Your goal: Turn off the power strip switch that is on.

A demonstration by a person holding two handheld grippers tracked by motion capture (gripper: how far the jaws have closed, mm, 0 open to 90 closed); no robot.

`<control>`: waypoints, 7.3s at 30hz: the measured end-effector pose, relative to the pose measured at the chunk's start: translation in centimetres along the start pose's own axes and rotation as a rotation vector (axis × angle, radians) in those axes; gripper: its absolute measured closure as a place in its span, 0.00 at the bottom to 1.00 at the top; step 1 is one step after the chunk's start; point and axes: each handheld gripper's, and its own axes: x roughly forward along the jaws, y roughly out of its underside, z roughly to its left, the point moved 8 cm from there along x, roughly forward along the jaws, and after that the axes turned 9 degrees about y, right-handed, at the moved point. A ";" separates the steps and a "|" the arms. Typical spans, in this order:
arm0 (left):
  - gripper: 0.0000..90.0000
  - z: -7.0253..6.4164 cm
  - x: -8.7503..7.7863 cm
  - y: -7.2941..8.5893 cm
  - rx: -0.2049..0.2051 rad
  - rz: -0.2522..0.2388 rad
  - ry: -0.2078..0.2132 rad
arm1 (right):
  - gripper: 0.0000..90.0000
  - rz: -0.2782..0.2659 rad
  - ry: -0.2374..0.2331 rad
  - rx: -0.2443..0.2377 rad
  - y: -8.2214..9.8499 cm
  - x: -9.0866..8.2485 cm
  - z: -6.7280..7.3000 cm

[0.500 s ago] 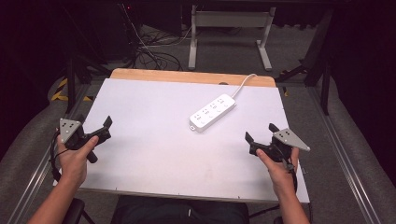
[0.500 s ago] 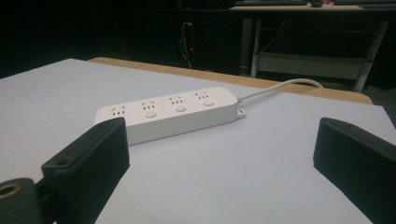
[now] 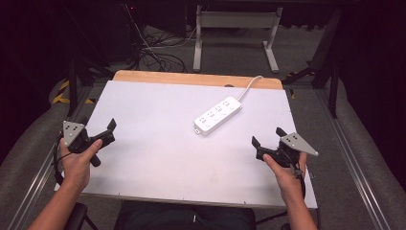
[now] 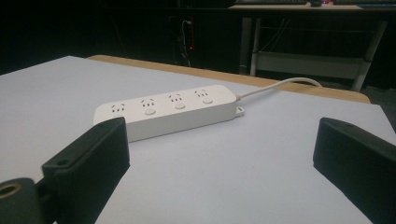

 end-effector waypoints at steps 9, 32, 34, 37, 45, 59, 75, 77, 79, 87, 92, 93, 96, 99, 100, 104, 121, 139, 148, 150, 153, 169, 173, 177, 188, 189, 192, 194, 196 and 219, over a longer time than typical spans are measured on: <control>0.04 0.0 0.0 0.0 0.005 0.003 0.003 | 0.05 0.004 -0.002 -0.013 0.0 -0.1 0.1; 0.04 0.0 0.0 0.0 0.011 0.001 0.006 | 0.48 0.001 -0.024 -0.010 -0.2 0.0 0.5; 0.04 0.0 -0.1 0.0 0.014 0.001 0.006 | 0.59 -0.006 -0.032 -0.025 -0.3 -0.1 0.5; 0.04 0.1 -0.1 0.0 0.010 0.002 0.004 | 0.72 -0.002 -0.034 -0.028 -0.4 -0.2 0.5; 0.04 0.1 -0.1 0.1 0.013 0.003 0.005 | 0.96 -0.009 -0.036 -0.040 -1.0 -0.5 0.5; 0.05 0.3 -0.1 0.1 0.003 0.001 0.002 | 1.00 0.116 -0.109 -0.042 -4.2 0.5 2.2; 0.05 0.5 -0.3 0.2 0.014 0.005 -0.012 | 1.00 0.173 -0.139 -0.048 -7.4 6.2 4.8; 0.05 0.5 -0.4 0.2 0.020 0.005 -0.013 | 1.00 0.183 -0.140 -0.058 -7.5 7.0 5.2; 0.05 0.5 -0.5 0.2 0.019 0.000 -0.007 | 1.00 0.182 -0.136 -0.066 -7.7 7.4 5.2; 0.05 0.5 -0.5 0.2 0.028 0.001 -0.011 | 1.00 0.192 -0.132 -0.052 -9.4 10.8 4.7; 0.06 0.5 -0.6 0.1 0.035 -0.005 -0.011 | 1.00 0.213 -0.132 -0.073 -9.0 11.8 5.0; 0.06 0.4 -0.6 0.0 0.039 -0.007 -0.009 | 1.00 0.228 -0.132 -0.079 -8.6 12.2 5.1; 0.06 0.3 -0.6 0.0 0.043 -0.009 -0.003 | 1.00 0.249 -0.129 -0.087 -8.1 12.8 5.2; 0.06 0.2 -0.7 0.0 0.047 -0.005 0.000 | 1.00 0.281 -0.129 -0.094 -7.5 13.7 5.3; 0.06 0.2 -0.7 0.0 0.047 -0.005 0.000 | 1.00 0.286 -0.129 -0.092 -7.4 14.0 5.4; 0.06 0.4 -0.8 0.1 0.040 -0.001 0.001 | 1.00 0.309 -0.131 -0.099 -6.8 14.8 5.6; 0.06 0.5 -1.0 0.2 0.039 0.000 -0.007 | 1.00 0.407 -0.101 -0.128 -3.9 17.7 4.8; 0.06 0.6 -0.9 0.3 0.044 0.010 -0.013 | 1.00 0.483 -0.053 -0.128 -1.4 19.9 3.0; 0.06 0.6 -0.9 0.3 0.041 0.011 -0.010 | 1.00 0.491 -0.051 -0.142 -1.0 20.2 3.1; 0.06 0.6 -0.9 0.3 0.040 0.009 -0.012 | 1.00 0.499 -0.048 -0.151 -0.7 20.2 3.2; 0.06 0.5 -1.0 0.3 0.042 0.010 -0.009 | 1.00 0.500 -0.050 -0.155 -0.7 20.2 3.4; 0.06 0.3 -0.8 0.3 0.048 0.013 0.002 | 1.00 0.486 -0.039 -0.134 -0.4 20.2 3.5; 0.06 0.3 -0.8 0.4 0.048 0.013 0.000 | 1.00 0.488 -0.047 -0.112 -0.3 20.2 3.4; 0.06 0.3 -0.9 0.4 0.044 0.012 -0.001 | 1.00 0.485 -0.046 -0.105 -0.3 20.1 3.4; 0.07 0.4 -0.8 0.5 0.033 0.015 0.001 | 1.00 0.490 -0.044 -0.091 -0.3 20.0 3.4; 0.07 0.4 -0.8 0.5 0.031 0.013 0.002 | 1.00 0.491 -0.041 -0.091 -0.3 20.0 3.4; 0.07 0.3 -0.9 0.5 0.030 0.016 0.003 | 1.00 0.490 -0.025 -0.096 -0.3 20.0 3.5; 0.07 0.4 -0.8 0.5 0.033 0.018 0.003 | 1.00 0.495 -0.016 -0.099 -0.3 20.0 3.6; 0.07 0.4 -0.8 0.5 0.032 0.018 0.005 | 1.00 0.499 -0.014 -0.097 -0.3 20.0 3.6; 0.09 0.2 -0.7 0.6 0.031 0.025 0.016 | 1.00 0.576 0.036 -0.072 -0.5 20.3 3.9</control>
